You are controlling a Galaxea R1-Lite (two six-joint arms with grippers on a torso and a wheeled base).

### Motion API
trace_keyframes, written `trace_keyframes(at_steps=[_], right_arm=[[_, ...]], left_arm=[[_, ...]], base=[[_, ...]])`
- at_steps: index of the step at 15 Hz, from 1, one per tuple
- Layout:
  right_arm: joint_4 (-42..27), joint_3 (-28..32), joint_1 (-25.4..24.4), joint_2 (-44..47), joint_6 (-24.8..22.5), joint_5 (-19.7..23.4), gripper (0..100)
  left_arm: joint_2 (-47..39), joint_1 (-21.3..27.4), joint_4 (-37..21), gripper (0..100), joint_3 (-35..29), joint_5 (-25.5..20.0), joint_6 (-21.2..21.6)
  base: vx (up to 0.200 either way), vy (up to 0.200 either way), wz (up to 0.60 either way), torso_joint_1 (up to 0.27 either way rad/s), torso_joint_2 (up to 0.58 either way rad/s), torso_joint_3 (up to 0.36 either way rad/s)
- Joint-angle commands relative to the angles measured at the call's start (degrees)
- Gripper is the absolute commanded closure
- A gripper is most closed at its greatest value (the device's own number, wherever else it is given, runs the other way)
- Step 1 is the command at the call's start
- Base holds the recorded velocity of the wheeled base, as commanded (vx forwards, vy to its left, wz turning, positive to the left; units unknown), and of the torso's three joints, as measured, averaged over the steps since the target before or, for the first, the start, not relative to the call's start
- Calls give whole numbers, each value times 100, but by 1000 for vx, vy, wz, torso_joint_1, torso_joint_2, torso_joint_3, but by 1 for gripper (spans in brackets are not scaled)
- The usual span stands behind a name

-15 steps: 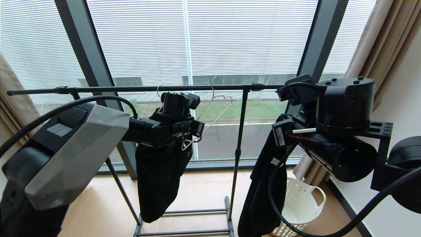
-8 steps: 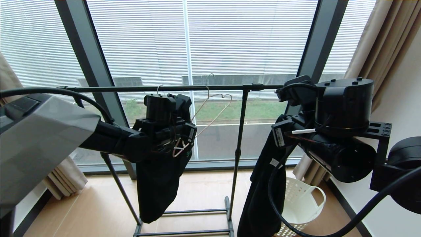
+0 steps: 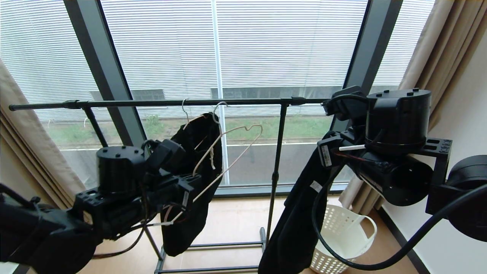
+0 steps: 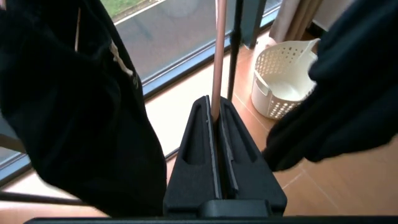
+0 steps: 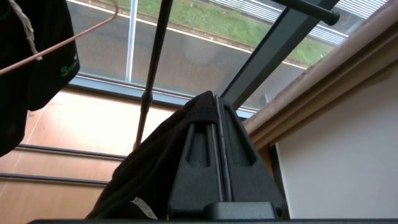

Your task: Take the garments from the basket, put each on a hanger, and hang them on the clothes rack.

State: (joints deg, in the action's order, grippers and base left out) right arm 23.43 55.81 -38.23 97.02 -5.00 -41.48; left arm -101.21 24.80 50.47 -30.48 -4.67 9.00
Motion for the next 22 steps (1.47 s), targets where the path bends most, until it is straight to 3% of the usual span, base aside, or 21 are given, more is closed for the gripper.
trace_keyframes(at_steps=[1, 4, 8, 14, 22], right_arm=[[4, 18, 105, 53, -10, 0, 100], [12, 71, 184, 220, -1, -26, 100], [443, 158, 395, 686, -63, -387, 100], [760, 185, 404, 800, -177, -413, 100], [1164, 150, 343, 923, -177, -439, 100]], left_arm=[[611, 17, 956, 100, 1325, -60, 6], [541, 34, 1729, 100, 2046, -720, 155], [312, 43, 1765, 100, 2248, -1159, 234], [303, -19, 1993, 100, 2424, -2196, 199], [321, 166, 2020, 100, 2424, -2495, 129]], base=[[0, 0, 0, 0, 0, 0], [0, 0, 0, 0, 0, 0], [0, 0, 0, 0, 0, 0], [0, 0, 0, 0, 0, 0], [0, 0, 0, 0, 0, 0]])
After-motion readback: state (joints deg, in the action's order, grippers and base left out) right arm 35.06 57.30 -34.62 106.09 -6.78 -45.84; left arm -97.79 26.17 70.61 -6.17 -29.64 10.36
